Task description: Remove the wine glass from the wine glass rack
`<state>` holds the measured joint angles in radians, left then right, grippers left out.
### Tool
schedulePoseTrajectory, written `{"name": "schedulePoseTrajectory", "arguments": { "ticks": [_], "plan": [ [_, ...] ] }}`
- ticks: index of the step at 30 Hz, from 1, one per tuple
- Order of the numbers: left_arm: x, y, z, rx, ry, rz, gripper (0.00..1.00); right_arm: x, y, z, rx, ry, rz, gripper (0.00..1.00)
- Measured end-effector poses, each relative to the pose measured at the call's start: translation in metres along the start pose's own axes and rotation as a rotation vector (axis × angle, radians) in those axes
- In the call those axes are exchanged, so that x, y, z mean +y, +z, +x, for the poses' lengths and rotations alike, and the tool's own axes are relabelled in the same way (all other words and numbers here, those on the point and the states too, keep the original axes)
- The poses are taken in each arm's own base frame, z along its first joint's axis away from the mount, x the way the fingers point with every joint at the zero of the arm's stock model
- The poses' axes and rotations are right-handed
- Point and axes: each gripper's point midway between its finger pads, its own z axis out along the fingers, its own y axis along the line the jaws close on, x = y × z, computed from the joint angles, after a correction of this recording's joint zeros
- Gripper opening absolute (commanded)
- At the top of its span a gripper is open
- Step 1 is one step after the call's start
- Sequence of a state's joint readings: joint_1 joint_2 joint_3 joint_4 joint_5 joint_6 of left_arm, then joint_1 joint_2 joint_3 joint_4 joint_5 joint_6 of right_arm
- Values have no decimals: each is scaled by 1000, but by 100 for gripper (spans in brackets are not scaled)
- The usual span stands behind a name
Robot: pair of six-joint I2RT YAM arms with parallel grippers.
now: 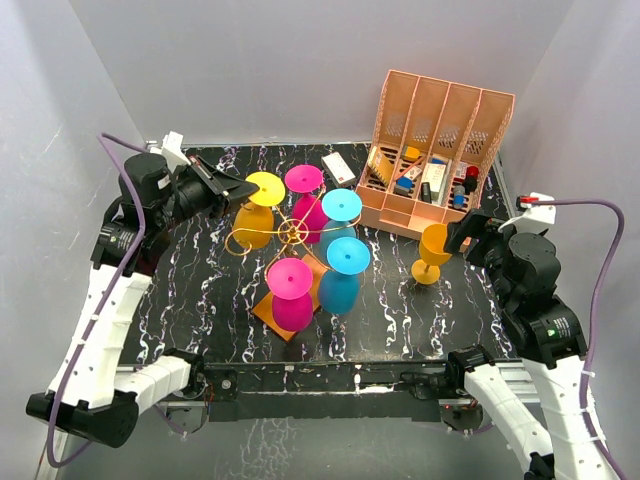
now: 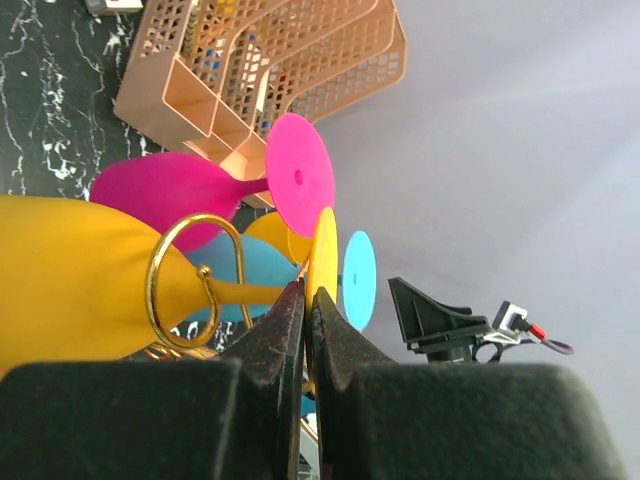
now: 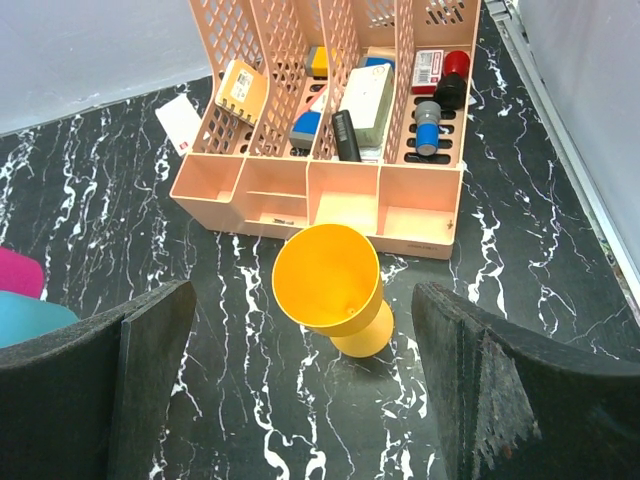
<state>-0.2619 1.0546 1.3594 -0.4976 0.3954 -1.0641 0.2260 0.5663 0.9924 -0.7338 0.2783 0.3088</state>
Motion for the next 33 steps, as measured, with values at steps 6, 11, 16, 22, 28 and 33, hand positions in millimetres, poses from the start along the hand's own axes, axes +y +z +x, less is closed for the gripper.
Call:
{"name": "schedulePoseTrajectory", "arguments": {
  "ticks": [6,11,16,22,28,33],
  "plan": [
    [-12,-15,8,17,-8,45,0,5,-4,-8,-14,16,-20,99],
    [-14,-31,15,17,-3,52,0,8,-5,-8,-10,28,-39,99],
    [-4,-44,20,3,14,10,0,13,-4,-6,2,42,-59,99],
    [31,-65,14,-107,52,-148,0,16,-5,-6,8,46,-72,99],
    [52,-121,-10,-353,121,-292,0,17,-6,-3,22,58,-82,99],
    [52,-169,-23,-526,132,-324,0,20,-7,-2,27,67,-95,99]
  ]
}}
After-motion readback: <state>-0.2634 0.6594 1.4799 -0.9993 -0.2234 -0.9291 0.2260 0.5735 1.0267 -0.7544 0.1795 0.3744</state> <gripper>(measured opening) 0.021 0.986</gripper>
